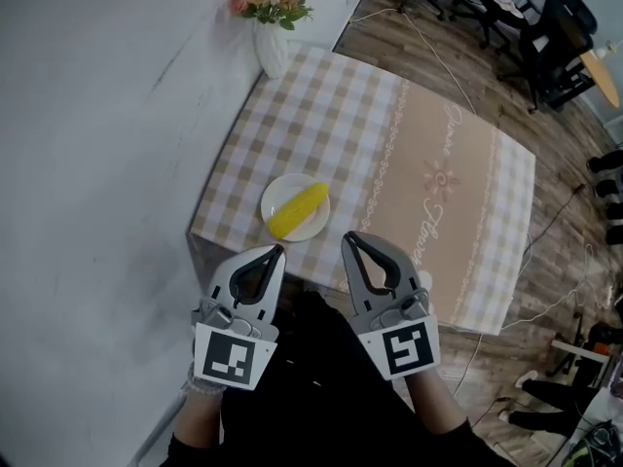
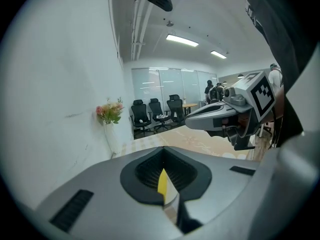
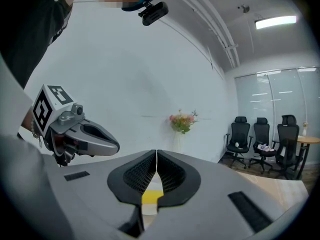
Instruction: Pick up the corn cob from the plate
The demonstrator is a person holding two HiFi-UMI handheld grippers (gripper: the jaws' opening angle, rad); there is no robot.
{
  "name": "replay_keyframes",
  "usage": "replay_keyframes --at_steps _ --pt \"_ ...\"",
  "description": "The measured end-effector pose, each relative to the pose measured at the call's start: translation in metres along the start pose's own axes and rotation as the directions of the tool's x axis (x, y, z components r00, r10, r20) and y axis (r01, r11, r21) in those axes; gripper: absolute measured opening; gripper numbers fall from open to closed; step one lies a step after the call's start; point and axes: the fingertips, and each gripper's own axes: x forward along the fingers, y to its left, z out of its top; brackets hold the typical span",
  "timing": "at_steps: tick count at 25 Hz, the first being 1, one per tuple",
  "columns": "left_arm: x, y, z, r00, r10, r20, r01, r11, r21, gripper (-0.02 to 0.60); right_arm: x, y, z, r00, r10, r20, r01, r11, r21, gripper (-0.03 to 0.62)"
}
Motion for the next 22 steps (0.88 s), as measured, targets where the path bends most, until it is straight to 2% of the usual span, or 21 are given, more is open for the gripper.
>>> replay_keyframes --at_steps 6,11,22 --pt "0.011 0.004 0.002 0.999 0.035 -0.028 -0.034 0.999 0.009 0.014 0.001 -0.007 -0.010 0.999 0.024 -0.025 -0.023 0.999 0.032 0.043" --pt "0.019 0.009 0.003 0.998 0.040 -0.041 -0.039 0.999 0.018 0.014 0.001 -0.014 -0.010 1.000 -0.001 -0.021 0.001 0.999 0.036 0.043" --pt "0.043 0.014 0.006 0.997 -0.044 -0.063 0.046 0.998 0.039 0.014 0.004 -0.030 -0.005 0.995 -0.093 -0.023 0.093 0.995 0.045 0.043"
